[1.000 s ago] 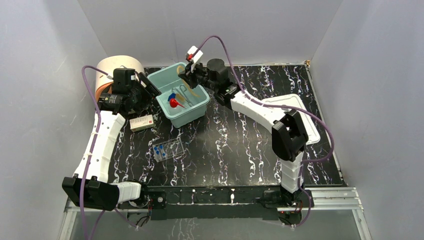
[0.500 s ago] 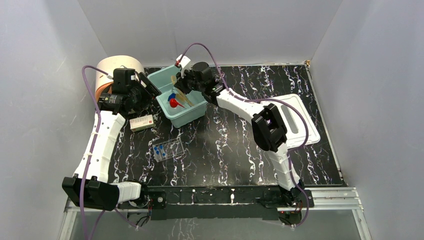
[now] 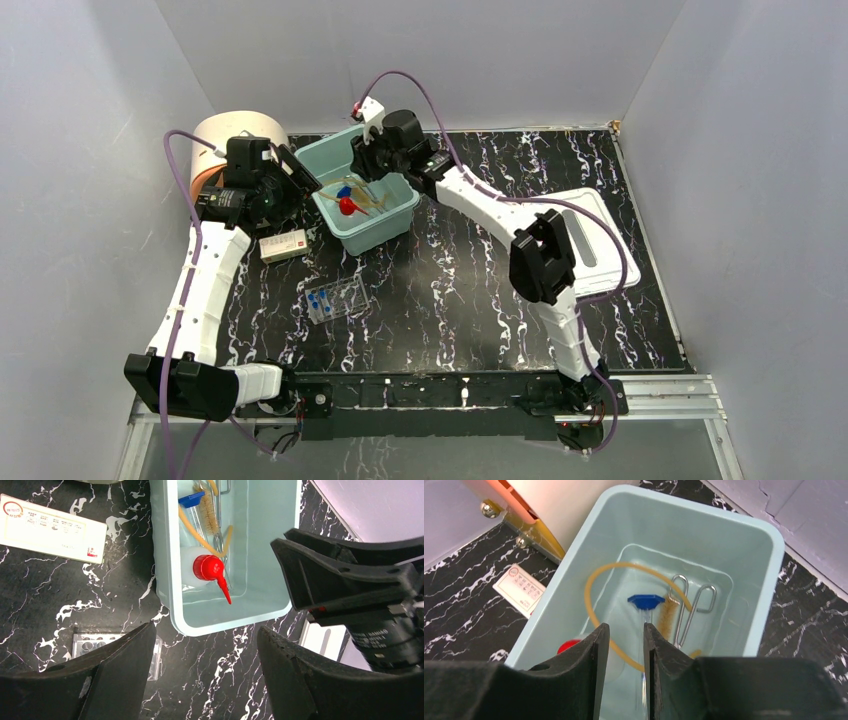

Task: Organize the chemistry lab equipment

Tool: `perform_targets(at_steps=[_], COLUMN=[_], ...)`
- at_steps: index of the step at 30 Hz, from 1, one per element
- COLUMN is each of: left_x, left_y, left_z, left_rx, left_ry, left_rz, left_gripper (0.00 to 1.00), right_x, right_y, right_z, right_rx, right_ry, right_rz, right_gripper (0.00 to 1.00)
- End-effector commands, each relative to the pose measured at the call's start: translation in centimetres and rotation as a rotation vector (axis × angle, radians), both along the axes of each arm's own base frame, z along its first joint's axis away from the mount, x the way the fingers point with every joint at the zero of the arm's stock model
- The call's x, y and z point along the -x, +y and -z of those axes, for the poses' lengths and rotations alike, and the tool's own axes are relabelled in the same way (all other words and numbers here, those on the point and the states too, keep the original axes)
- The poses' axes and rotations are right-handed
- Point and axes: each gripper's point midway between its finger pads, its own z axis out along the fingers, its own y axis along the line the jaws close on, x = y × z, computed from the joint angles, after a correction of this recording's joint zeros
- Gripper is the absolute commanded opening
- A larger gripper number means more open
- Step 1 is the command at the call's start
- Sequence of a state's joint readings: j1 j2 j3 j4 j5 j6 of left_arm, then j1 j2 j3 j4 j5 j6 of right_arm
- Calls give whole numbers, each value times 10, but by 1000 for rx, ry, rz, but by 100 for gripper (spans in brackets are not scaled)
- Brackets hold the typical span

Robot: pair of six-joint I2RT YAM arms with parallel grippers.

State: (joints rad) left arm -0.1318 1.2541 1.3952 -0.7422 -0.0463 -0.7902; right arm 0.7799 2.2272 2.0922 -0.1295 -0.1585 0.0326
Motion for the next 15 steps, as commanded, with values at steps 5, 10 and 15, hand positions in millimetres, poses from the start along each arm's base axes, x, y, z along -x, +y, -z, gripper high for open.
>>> perform_targets(at_steps=[5,10,15], left_x=[-3,-6,-9], left_y=[-2,-14,-26], left_z=[-25,-39,-43], left_rx=[-14,-37,-33], left_ry=[-92,-154,-194], left_rz=[55,156,235], left_gripper=[73,73,73], right_x=[32,52,70], right_y=[-77,-155,-237], right_z=[-87,-84,-51], right_rx=[-45,-54,35], right_ry=[-45,-20,45], right_rz=[144,323,540], right_gripper=[48,63,70])
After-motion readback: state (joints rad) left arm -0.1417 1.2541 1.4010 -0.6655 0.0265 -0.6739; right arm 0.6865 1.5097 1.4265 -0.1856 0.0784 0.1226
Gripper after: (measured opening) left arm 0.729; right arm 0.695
